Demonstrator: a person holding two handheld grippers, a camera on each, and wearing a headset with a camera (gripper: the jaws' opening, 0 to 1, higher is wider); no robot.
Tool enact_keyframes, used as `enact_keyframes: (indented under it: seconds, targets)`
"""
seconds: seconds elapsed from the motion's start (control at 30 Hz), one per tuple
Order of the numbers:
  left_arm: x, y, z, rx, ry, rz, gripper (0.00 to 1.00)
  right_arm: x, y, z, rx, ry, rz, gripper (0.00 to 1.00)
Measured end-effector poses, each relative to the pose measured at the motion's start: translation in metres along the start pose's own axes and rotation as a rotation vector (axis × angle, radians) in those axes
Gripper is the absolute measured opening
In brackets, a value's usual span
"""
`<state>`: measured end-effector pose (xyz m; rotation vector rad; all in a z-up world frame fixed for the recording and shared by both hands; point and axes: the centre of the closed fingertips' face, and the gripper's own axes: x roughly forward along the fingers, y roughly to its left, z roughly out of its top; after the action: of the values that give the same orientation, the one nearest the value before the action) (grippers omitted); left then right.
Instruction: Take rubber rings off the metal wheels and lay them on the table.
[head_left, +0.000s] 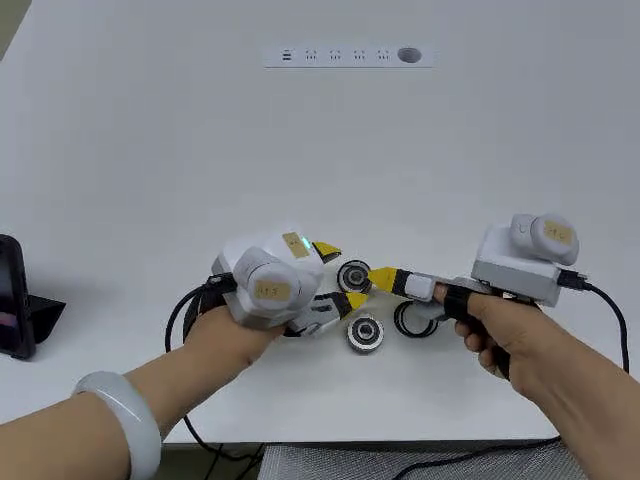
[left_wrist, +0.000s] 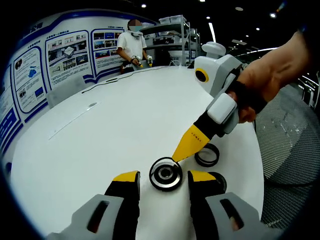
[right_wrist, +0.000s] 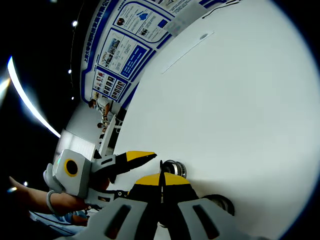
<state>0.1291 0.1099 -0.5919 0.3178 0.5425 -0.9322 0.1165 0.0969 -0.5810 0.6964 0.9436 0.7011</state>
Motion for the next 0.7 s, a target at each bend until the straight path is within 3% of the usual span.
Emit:
enact_keyframes:
  seconds: [0.37,0.7]
  targets:
    - [-0.005,0.002,-0.008,-0.022,0.001,0.01,0.47,-0.005,0.006,0.0,0.004,-0.017,0.025,0.02]
    - [-0.008,0.003,-0.013,-0.047,0.004,0.024,0.55,-0.03,0.007,-0.004,0.026,-0.056,0.036,0.02]
